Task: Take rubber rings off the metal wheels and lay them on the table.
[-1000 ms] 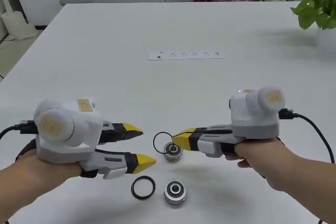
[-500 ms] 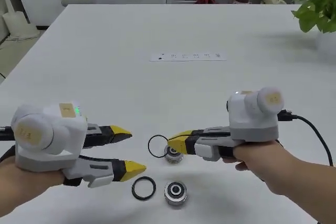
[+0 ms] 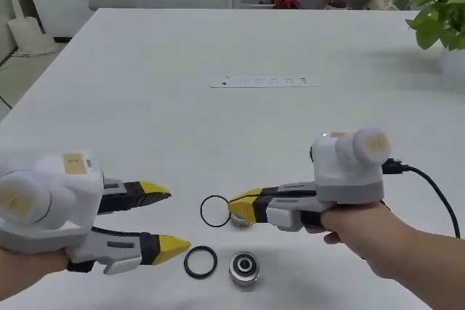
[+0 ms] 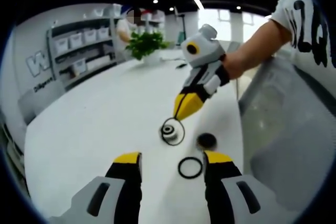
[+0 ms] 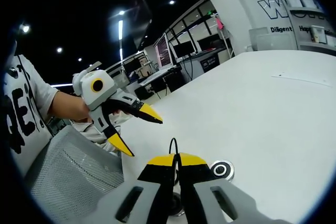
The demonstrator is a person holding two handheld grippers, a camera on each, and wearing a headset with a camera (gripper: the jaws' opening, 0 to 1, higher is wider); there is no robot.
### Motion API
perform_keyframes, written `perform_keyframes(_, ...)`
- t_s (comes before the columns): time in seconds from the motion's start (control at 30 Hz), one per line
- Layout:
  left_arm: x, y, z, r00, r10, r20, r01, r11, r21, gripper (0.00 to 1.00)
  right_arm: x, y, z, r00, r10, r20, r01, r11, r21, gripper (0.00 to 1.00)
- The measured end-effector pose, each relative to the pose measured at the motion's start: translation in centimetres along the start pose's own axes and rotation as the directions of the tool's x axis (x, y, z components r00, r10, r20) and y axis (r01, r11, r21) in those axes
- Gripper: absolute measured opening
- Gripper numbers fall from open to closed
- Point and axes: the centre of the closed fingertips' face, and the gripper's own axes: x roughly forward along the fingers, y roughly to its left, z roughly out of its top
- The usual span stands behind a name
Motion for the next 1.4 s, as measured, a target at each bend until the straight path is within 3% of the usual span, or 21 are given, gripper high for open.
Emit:
perform_keyframes(0.43,-1.4,-0.2,-1.4,0.9997,0.02,-0.01,-0.021,1.0,-0.022,0.48,0.8,1.3,-0.7,0.9992,0.031,-0.026,-0.031,1.0,-0.004,0.0)
perform_keyframes(0.9,-2.3,-0.6,-2.7,0.9991,0.031,-0.028,-0.031,0.999,-0.027,0.48,2.3,2.5,-3.2,0.9918,0.071,-0.106,-0.072,0.997,-0.004,0.0)
perform_keyframes(1.17,-2.4,-1.0,-3.1,0.999,0.03,-0.033,-0.031,0.999,-0.031,0.48,2.5,2.6,-4.3,0.988,0.078,-0.134,-0.074,0.997,0.031,0.0)
perform_keyframes(1.4,-2.5,-1.2,-3.1,0.9989,0.032,-0.033,-0.033,0.999,-0.031,0.48,2.6,2.0,-4.8,0.9878,0.075,-0.136,-0.06,0.992,0.114,0.0)
